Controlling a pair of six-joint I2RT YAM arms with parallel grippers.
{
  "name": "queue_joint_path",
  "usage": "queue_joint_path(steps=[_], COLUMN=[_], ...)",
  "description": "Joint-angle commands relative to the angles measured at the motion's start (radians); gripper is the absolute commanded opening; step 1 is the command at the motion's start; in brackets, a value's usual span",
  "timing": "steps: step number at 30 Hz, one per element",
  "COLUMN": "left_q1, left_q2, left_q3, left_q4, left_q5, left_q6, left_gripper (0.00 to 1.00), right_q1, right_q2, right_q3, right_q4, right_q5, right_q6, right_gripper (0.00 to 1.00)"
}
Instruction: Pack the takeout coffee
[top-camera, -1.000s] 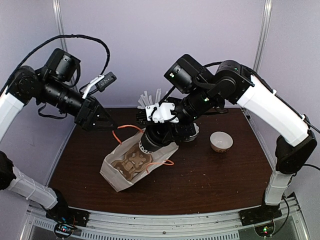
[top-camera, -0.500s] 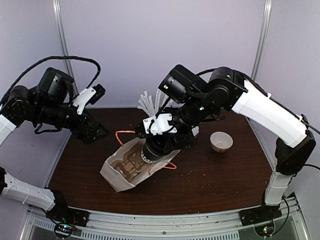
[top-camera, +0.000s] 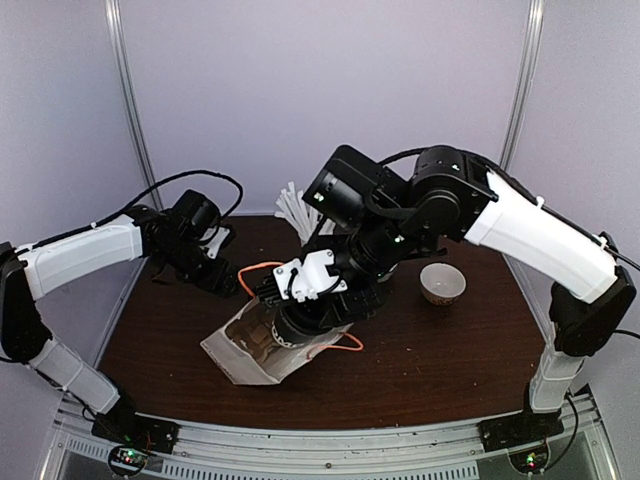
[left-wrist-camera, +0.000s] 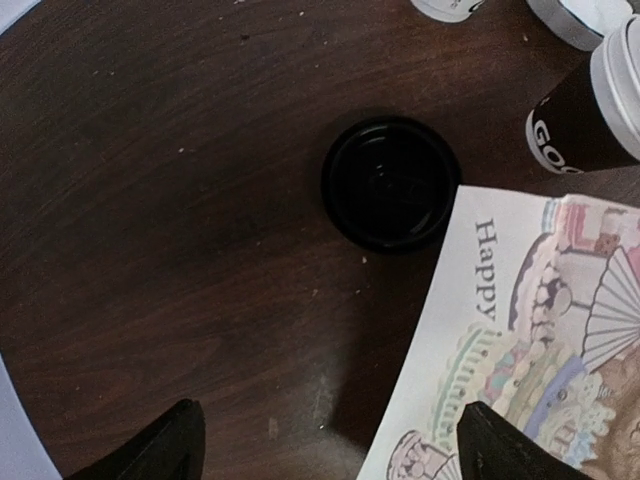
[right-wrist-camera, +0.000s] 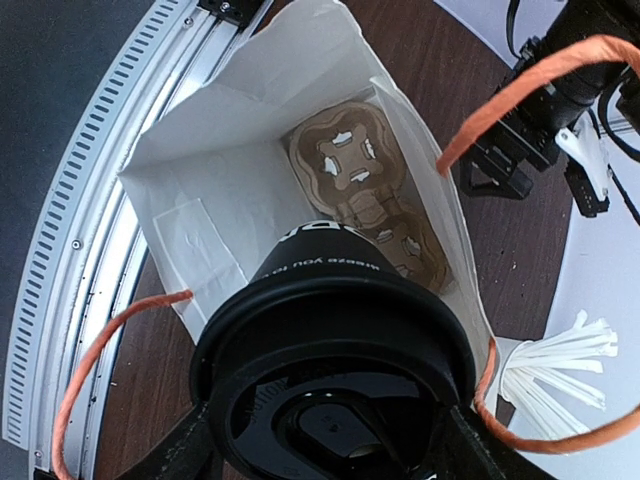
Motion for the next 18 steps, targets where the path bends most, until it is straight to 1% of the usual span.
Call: queue_joint_path(steps=[1, 4, 6, 12, 13, 18], left_q1=[0.002, 0.001, 0.001, -0.021, -0.029, -0.065], left_q2=[0.043, 0.067, 0.082, 0.132, 0.135, 0.127], left_q3=[0.006, -0.019, -0.026, -0.020, -0.019, -0.016], left_q4=[0.179, 0.257, 0.279, 0.291, 0.294, 0.299], left_q5=[0.173, 0.283, 0.330, 0.428, 0.439, 0.484], left_q6=[0.002, 0.008, 0.005, 0.030, 0.035, 0.040], left_gripper=[0.90, 0.88, 0.87, 0.84, 0.84, 0.82], right_q1=[0.030, 0.053, 0.066, 0.104, 0.108, 0.113], right_q2=[-0.008, 0.008, 0.025, 0.076, 0.081, 0.110], right_q3=[0.015, 0.036, 0.052, 0.110, 0.117, 0.156], right_q4=[0.019, 0.017, 0.014, 0.021, 0.026, 0.031], right_q5=[0.045, 0.053, 0.056, 0.083, 0.104, 0.114], right_q6=[-0.016, -0.017, -0.017, -0.027, -0.029, -0.031], right_gripper=[0.67, 0.67, 0.67, 0.67, 0.67, 0.67])
